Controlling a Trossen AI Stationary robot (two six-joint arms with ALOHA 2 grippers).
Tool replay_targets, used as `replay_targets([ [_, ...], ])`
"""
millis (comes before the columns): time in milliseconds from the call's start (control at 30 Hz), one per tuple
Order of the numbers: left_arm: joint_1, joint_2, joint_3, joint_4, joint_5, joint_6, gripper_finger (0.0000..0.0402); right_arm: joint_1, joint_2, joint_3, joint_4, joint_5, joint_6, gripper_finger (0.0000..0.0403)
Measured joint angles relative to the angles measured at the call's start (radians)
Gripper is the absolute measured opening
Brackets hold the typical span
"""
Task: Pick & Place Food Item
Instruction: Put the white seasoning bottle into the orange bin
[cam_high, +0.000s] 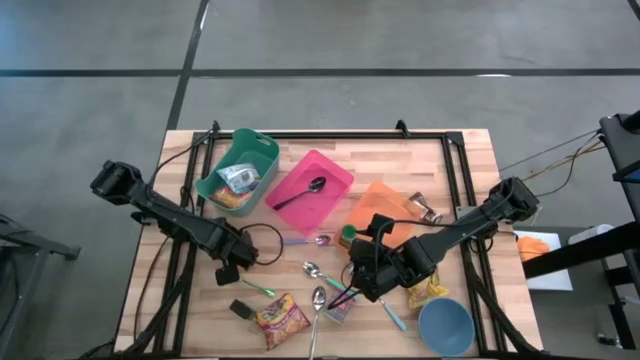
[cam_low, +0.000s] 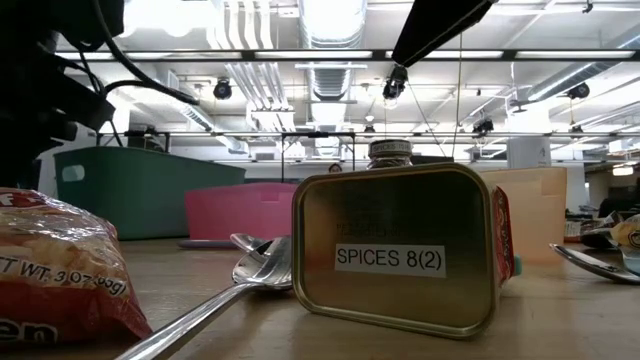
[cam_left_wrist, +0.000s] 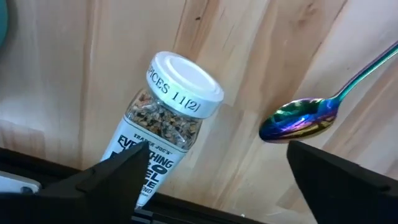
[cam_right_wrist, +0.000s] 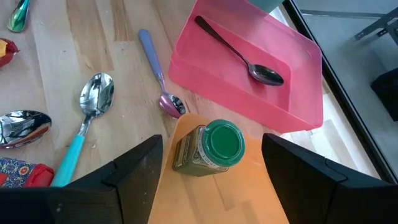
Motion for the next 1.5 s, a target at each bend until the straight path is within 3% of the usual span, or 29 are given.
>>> replay_targets([
  [67, 0.0, 0.0, 0.007, 0.001, 0.004, 0.01, 0.0395, 0.0, 0.0, 0.0, 0.0, 0.0, 0.0, 0.0272],
  [367, 0.0, 0.0, 0.008, -0.005, 0.013, 0.118, 0.0348, 0.006, 0.0, 0.0, 0.0, -0.003, 0.0, 0.0272],
  [667, 0.0, 0.0, 0.008, -0.101, -0.059, 0.161, 0.0347, 0.006, 0.0, 0.0, 0.0, -0.003, 0.0, 0.0272],
  [933, 0.0, 0.0, 0.003, -0.075, -0.142, 0.177, 0.0347, 0.008, 0.0, 0.0, 0.0, -0.003, 0.0, 0.0272],
  [1100, 0.0, 0.0, -0.005, -0.063, -0.143, 0.243, 0.0347, 0.01, 0.0, 0.0, 0.0, -0.003, 0.0, 0.0272],
  [1500, 0.0, 0.0, -0.077, -0.039, -0.143, 0.231, 0.0347, 0.01, 0.0, 0.0, 0.0, -0.023, 0.0, 0.0272],
])
